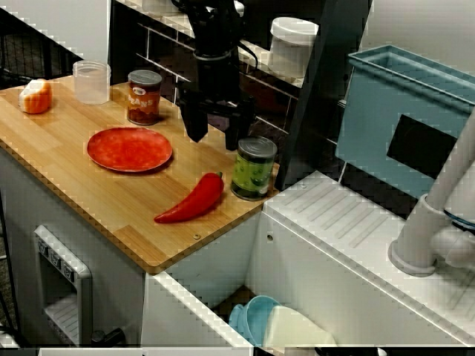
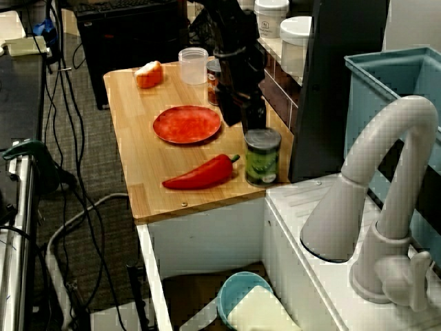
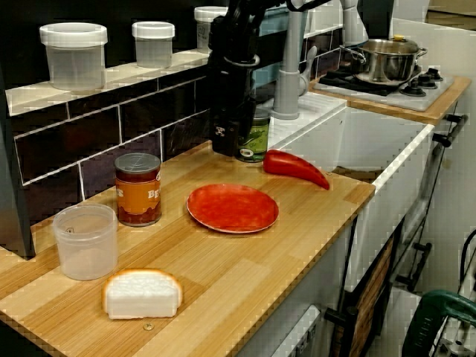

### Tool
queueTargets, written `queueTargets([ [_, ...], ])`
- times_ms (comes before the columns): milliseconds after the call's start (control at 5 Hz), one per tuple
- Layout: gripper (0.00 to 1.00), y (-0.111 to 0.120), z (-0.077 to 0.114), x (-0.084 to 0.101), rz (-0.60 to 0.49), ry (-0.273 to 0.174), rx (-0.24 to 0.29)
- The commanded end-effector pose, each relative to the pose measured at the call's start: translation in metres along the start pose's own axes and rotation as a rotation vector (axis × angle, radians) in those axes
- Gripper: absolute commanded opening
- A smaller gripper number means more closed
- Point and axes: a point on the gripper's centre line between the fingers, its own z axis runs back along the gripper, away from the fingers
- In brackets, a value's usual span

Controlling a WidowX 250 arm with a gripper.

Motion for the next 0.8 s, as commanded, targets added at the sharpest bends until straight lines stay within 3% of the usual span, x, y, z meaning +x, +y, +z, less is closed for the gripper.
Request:
queueTargets([
  [0, 1.0, -0.012, 0.032, -0.034, -0.04, 0.006, -0.042],
  [200, 1.0, -0.018, 0.033, -0.048, -0.063, 0.012, -0.046],
  [600, 1.0, -0.01, 0.042, -0.048, -0.042, 0.008, -0.063],
])
